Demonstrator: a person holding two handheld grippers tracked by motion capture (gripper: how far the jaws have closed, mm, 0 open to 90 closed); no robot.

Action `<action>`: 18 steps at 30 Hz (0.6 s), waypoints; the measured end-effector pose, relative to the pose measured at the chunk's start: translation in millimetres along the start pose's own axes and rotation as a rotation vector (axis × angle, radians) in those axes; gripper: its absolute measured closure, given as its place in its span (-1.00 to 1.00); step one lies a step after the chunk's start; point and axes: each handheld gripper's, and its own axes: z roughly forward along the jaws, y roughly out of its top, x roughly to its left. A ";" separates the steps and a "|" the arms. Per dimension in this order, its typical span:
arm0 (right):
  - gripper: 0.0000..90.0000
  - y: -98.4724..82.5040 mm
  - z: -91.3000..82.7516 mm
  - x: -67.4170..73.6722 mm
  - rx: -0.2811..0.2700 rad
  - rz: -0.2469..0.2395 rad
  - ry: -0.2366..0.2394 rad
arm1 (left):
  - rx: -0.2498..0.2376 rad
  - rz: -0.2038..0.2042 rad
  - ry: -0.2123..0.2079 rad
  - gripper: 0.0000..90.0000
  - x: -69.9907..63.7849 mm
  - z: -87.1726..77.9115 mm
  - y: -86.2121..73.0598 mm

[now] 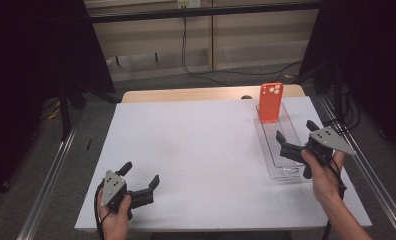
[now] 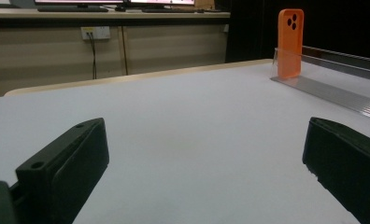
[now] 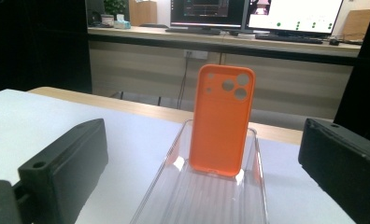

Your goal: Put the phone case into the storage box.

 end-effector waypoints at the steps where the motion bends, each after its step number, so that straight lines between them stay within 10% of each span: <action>1: -0.98 -0.5 -1.7 0.4 0.002 -0.003 0.000 | 0.002 -0.005 -0.004 -0.99 -0.2 0.5 -0.5; 18: -0.99 -19.5 -26.8 7.6 0.005 0.017 -0.019 | -0.001 0.002 0.015 -0.99 -0.1 -1.7 -0.5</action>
